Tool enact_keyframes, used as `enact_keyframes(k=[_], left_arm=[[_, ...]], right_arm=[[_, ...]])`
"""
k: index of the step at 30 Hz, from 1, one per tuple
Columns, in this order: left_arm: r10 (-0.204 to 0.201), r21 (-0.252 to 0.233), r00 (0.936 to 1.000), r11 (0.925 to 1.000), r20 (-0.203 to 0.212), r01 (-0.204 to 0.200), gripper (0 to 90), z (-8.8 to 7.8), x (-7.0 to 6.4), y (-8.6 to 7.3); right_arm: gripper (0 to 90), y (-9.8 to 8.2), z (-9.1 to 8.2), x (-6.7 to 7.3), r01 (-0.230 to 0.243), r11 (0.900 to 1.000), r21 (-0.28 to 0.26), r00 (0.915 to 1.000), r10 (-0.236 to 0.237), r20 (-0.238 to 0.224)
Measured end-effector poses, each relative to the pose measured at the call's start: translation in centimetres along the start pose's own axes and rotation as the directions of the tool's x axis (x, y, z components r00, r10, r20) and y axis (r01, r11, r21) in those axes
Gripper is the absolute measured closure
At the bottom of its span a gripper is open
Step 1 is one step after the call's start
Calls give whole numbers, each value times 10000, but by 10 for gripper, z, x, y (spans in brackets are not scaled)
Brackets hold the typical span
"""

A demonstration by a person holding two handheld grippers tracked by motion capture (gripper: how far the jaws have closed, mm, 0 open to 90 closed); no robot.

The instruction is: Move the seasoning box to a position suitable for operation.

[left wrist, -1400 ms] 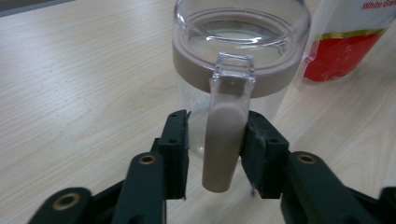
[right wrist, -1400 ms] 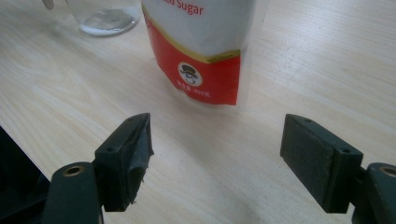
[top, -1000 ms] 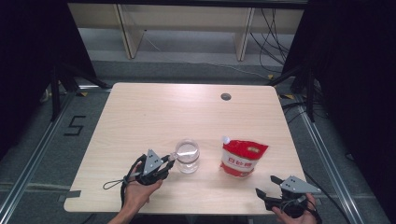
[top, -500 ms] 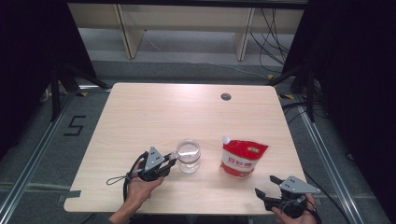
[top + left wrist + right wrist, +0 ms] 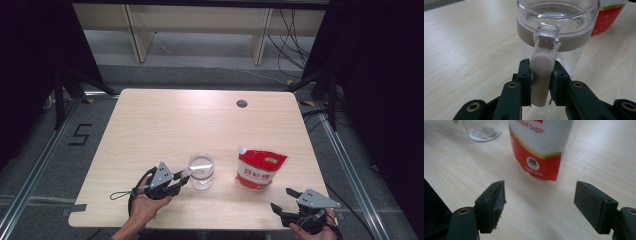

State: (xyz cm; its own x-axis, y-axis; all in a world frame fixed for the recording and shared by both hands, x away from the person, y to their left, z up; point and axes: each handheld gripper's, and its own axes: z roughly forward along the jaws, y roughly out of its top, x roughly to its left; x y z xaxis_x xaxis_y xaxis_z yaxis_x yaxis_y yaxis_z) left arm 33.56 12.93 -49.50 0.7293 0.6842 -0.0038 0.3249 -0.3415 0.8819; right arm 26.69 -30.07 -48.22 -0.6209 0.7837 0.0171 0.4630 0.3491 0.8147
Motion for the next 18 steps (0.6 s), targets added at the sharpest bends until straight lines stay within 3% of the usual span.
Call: enact_keyframes(k=[4, 6, 9, 12, 16, 17, 18], left_arm=[[-2, -15, 9998, 10000, 202, 2, 730, -3, -2, -1], [-8, -5, 9996, 10000, 278, 8, 730, -4, -3, -2], [156, 14, 9987, 9999, 492, -157, 731, -7, -6, -3], [414, 124, 9950, 9990, 909, -427, 730, -12, -10, -5], [408, 38, 9903, 9991, 1327, -416, 730, -16, -14, -7], [669, -48, 9871, 9977, 1458, -669, 730, -16, -13, -7], [558, -68, 9868, 9984, 1521, -554, 730, -16, -14, -8]], right_arm=[[261, 2, 4, -3, 328, 9994, -73, 9995, -328, 29], [265, 3, 7, -2, 380, 9993, -73, 9990, -382, -228], [265, 4, 8, -2, 511, 9987, -43, 9983, -512, -261], [265, 4, 8, 0, 563, 9984, 25, 9983, -563, -135], [265, 4, 8, -1, 594, 9982, -63, 9980, -595, -226], [265, 5, 8, -1, 552, 9984, -97, 9981, -554, -276], [265, 4, 8, -1, 611, 9981, -57, 9978, -612, -238]])
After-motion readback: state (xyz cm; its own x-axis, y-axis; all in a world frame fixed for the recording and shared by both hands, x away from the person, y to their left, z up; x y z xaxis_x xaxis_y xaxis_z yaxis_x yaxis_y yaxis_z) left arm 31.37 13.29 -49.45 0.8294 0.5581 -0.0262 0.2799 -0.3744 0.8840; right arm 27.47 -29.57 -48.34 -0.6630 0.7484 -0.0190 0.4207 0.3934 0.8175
